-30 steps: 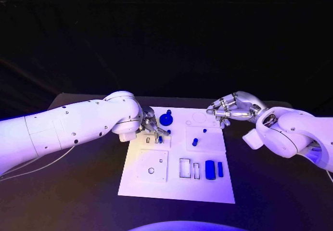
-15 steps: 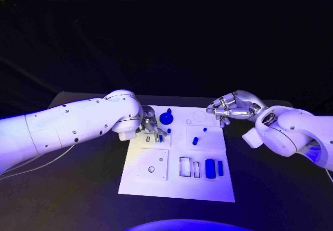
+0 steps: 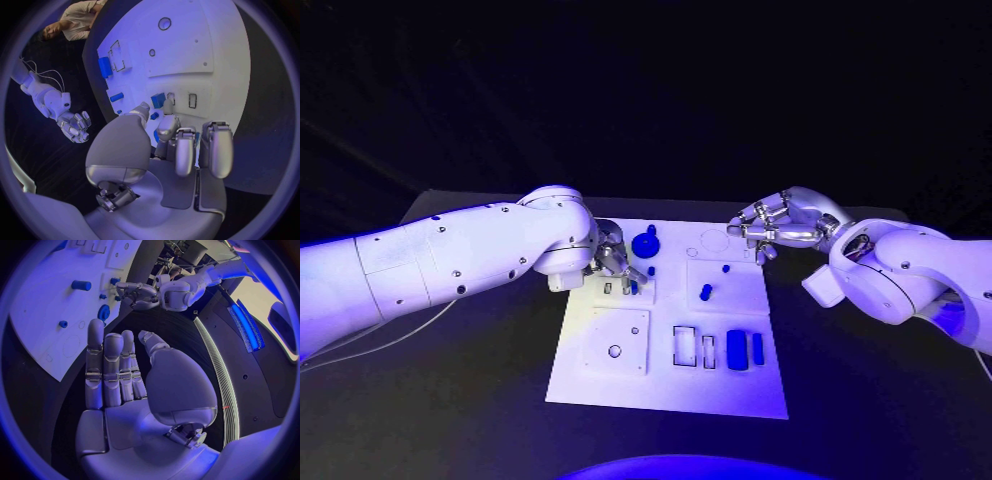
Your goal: Assemble the parts on the task board
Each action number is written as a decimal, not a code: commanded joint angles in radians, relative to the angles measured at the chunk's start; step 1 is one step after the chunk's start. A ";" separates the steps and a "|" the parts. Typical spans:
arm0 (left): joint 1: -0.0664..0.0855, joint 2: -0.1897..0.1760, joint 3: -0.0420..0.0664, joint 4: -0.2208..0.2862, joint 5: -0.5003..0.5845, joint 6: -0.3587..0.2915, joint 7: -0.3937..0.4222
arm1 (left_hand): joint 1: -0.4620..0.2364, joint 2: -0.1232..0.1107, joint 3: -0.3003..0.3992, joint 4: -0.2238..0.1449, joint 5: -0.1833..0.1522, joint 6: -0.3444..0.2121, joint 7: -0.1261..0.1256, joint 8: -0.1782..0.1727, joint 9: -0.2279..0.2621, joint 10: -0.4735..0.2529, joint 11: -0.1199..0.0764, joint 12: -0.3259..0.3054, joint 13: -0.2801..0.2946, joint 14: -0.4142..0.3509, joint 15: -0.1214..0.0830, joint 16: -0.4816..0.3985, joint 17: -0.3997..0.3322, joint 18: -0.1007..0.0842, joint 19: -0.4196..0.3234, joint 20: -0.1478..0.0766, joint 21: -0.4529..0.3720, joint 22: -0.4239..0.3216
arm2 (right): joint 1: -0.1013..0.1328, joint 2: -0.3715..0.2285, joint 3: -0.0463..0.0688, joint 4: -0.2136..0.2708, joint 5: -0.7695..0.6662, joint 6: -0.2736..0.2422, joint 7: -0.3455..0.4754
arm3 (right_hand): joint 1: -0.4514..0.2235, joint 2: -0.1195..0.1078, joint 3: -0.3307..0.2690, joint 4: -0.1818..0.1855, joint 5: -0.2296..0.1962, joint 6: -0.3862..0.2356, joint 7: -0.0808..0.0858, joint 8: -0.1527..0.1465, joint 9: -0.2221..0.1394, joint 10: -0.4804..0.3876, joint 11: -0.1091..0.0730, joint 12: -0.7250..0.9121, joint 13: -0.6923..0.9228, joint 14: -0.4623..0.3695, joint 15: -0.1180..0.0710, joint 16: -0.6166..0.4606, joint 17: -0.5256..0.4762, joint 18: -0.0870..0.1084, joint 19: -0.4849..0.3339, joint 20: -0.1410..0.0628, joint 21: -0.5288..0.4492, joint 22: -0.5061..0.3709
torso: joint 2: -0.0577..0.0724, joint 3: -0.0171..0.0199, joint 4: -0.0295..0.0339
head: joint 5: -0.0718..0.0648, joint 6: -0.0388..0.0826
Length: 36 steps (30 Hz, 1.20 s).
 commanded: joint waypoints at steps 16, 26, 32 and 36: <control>0.001 0.005 0.000 0.001 0.022 0.035 -0.028 | 0.026 -0.013 0.071 -0.007 -0.003 -0.007 -0.001 0.000 0.011 -0.001 -0.002 -0.009 0.002 0.103 -0.005 0.006 0.264 -0.015 0.057 -0.002 0.006 0.146 | -0.001 0.008 0.000 -0.003 -0.013 0.013 -0.007 | 0.009 0.003 -0.002 0.001 0.005 -0.006 0.000 0.008 0.004 -0.007 0.002 0.004 0.003 -0.006 -0.001 0.004 0.002 0.004 -0.008 0.003 0.005 0.003 | 0.000 0.0002 0.0000 | 0.000 -0.005; 0.002 0.006 0.000 -0.003 0.026 0.040 -0.028 | 0.030 -0.014 0.080 -0.007 -0.003 -0.007 -0.001 -0.001 0.013 -0.001 -0.002 -0.009 0.003 0.103 -0.005 0.006 0.264 -0.015 0.057 -0.002 0.006 0.146 | -0.001 0.008 0.000 -0.001 -0.013 0.015 -0.008 | 0.009 0.005 -0.001 0.001 0.006 -0.008 0.000 0.009 0.006 -0.008 0.002 0.005 0.006 -0.007 -0.001 0.005 0.004 0.004 -0.009 0.003 0.006 0.004 | 0.000 0.0001 -0.0002 | -0.001 -0.008; 0.002 0.007 0.000 -0.005 0.028 0.041 -0.028 | 0.031 -0.013 0.083 -0.007 -0.003 -0.007 -0.001 -0.001 0.013 -0.001 -0.002 -0.009 0.003 0.103 -0.005 0.006 0.264 -0.015 0.057 -0.002 0.006 0.147 | -0.001 0.008 0.000 0.000 -0.013 0.017 -0.008 | 0.009 0.005 -0.001 0.001 0.006 -0.008 0.000 0.009 0.006 -0.008 0.002 0.005 0.006 -0.007 -0.001 0.005 0.004 0.004 -0.009 0.003 0.006 0.004 | 0.000 0.0002 -0.0003 | -0.002 -0.010; 0.002 0.009 0.000 -0.008 0.028 0.043 -0.028 | 0.029 -0.013 0.085 -0.005 -0.003 -0.008 -0.001 -0.001 0.014 -0.001 -0.002 -0.009 0.003 0.103 -0.005 0.006 0.264 -0.015 0.057 -0.002 0.006 0.147 | -0.001 0.008 0.000 0.001 -0.013 0.018 -0.009 | 0.009 0.005 -0.001 0.002 0.005 -0.008 0.000 0.010 0.008 -0.009 0.002 0.005 0.007 -0.008 -0.001 0.006 0.006 0.004 -0.010 0.003 0.006 0.005 | 0.000 0.0004 -0.0003 | -0.002 -0.010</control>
